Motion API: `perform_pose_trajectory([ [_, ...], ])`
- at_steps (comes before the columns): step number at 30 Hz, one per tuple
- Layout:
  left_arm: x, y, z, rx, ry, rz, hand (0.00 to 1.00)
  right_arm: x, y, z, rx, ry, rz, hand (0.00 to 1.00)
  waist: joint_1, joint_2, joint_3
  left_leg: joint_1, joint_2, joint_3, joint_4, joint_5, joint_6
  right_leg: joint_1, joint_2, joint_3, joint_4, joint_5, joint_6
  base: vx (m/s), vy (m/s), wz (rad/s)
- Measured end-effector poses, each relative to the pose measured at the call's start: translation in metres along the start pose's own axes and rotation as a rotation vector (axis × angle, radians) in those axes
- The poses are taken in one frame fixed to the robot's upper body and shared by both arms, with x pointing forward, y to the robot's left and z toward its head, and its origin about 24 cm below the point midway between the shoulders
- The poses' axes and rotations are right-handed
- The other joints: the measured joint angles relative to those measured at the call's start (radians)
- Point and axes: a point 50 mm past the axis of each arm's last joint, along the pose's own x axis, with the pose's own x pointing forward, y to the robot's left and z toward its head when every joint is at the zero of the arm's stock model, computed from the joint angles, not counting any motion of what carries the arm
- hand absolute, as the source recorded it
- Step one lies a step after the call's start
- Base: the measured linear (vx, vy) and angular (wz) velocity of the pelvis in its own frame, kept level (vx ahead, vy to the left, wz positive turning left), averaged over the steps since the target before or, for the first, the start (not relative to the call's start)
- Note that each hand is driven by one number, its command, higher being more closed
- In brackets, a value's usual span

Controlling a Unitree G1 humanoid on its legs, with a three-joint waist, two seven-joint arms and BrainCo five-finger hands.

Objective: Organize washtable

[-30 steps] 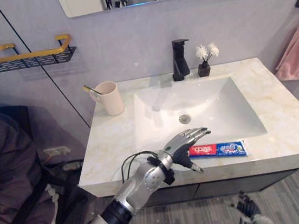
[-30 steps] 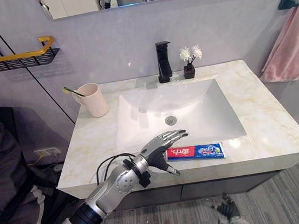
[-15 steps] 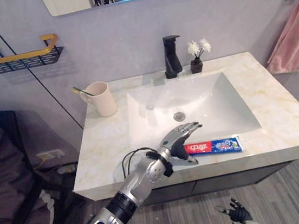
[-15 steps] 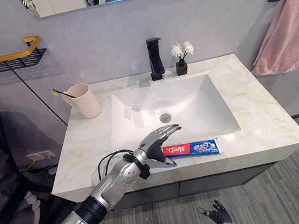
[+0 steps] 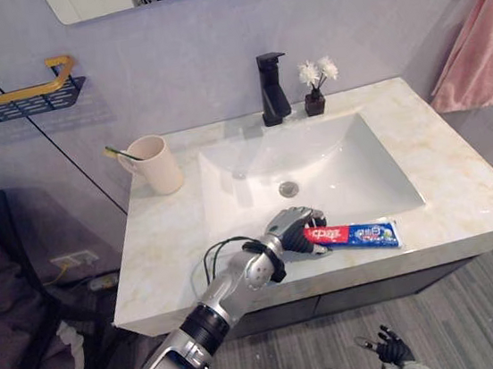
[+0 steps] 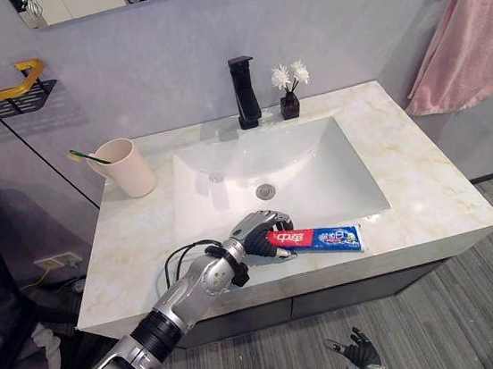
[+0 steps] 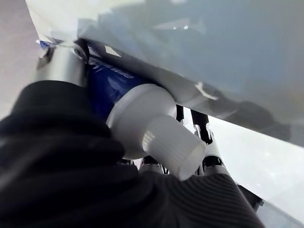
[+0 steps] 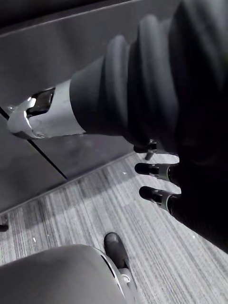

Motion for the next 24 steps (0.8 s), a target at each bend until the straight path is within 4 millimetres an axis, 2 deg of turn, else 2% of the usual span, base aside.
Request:
perform_pose_trajectory([
  [4,0.0,0.007,-0.006,0.032,0.015,0.008,1.0,0.0,0.0,0.0,0.001,0.0,-0.002,0.0,-0.017,0.002,0.004,0.0,0.002,0.009,0.0,-0.001,-0.001,-0.001,0.002,0.003,0.0,0.0,0.0,0.0,-0.006,-0.01],
  [9,-0.005,0.014,-0.013,0.021,0.051,0.035,1.0,-0.001,-0.007,-0.001,0.045,0.0,-0.036,0.0,-0.017,0.003,0.005,0.0,0.013,0.032,0.0,-0.009,-0.004,-0.015,0.01,0.032,0.001,0.003,-0.003,-0.01,-0.026,-0.18],
  [13,-0.014,0.018,-0.016,-0.017,0.071,0.083,1.0,-0.005,-0.028,0.002,0.149,-0.038,-0.136,0.0,-0.019,0.01,0.009,0.0,0.019,0.047,0.002,-0.013,-0.007,-0.021,0.015,0.052,0.001,0.004,-0.005,-0.01,-0.031,-0.14],
  [16,-0.026,0.02,-0.023,-0.053,0.114,0.138,1.0,-0.011,-0.048,0.014,0.206,-0.114,-0.234,0.0,-0.017,0.013,0.008,0.003,0.025,0.068,0.003,-0.02,-0.01,-0.029,0.021,0.075,0.006,0.005,-0.006,0.0,-0.021,-0.24],
  [19,-0.039,0.029,-0.024,-0.102,0.132,0.234,1.0,-0.022,-0.069,0.041,0.233,-0.254,-0.332,0.0,-0.014,0.013,0.008,0.003,0.032,0.091,0.006,-0.029,-0.008,-0.045,0.027,0.1,0.017,0.004,-0.006,-0.01,-0.015,-0.24],
  [22,-0.055,0.048,-0.022,-0.148,0.139,0.395,1.0,-0.044,-0.09,0.086,0.202,-0.478,-0.448,0.0,-0.007,0.013,0.008,0.004,0.035,0.123,0.021,-0.043,-0.003,-0.054,0.029,0.136,0.033,0.003,-0.005,-0.01,0.005,-0.32],
  [24,-0.063,0.061,-0.017,-0.167,0.128,0.492,1.0,-0.059,-0.1,0.109,0.185,-0.593,-0.515,0.0,-0.003,0.01,0.008,0.004,0.034,0.127,0.024,-0.044,-0.002,-0.058,0.031,0.138,0.041,0.003,-0.004,-0.01,0.0,-0.1],
])
